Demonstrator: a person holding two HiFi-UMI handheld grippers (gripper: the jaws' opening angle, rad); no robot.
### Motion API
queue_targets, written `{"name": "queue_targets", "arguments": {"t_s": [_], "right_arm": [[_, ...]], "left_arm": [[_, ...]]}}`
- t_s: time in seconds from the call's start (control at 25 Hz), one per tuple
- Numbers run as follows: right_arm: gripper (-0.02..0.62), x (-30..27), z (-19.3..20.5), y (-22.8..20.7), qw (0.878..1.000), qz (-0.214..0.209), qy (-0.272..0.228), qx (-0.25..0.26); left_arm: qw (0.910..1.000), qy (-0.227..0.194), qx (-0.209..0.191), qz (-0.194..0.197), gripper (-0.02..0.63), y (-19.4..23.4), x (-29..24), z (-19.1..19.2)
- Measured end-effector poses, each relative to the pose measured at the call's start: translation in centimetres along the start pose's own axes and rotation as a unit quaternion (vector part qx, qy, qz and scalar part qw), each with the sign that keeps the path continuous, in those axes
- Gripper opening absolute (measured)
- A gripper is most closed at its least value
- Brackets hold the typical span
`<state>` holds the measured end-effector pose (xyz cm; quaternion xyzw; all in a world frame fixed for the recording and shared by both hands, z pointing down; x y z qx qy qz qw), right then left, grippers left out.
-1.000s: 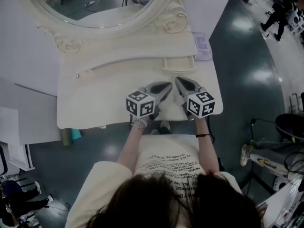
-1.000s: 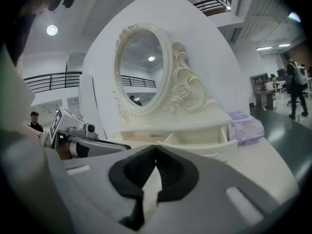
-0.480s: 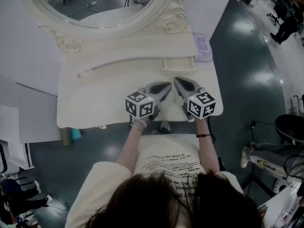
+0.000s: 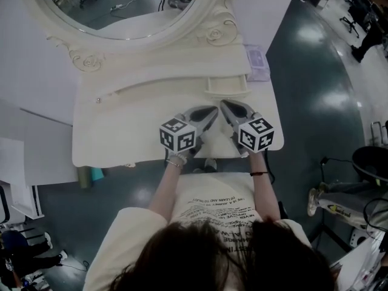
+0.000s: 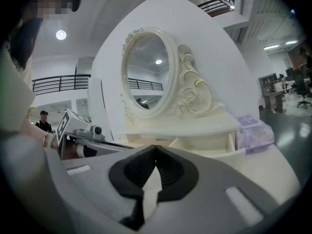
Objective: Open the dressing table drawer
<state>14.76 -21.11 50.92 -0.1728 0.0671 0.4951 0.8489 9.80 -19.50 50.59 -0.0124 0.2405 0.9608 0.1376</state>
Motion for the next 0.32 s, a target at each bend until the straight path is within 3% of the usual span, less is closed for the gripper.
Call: {"name": "queue_targets", "arguments": {"t_s": [0.32], "right_arm": [[0.003,-0.58,-0.04,-0.62,1.000,-0.002,0.003,-0.003]], "left_arm": [[1.0000,0.000,0.005,0.000,0.000,0.81,-0.41,0.07]]}}
Point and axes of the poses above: the fingertips, and each gripper's own axes: x backward along the fingers, y to its left, z out of its underside, the point moved 2 cm from there along x, backward along the fingers, and after that the axes turned 13 degrees about z, right-handed, at the moved point
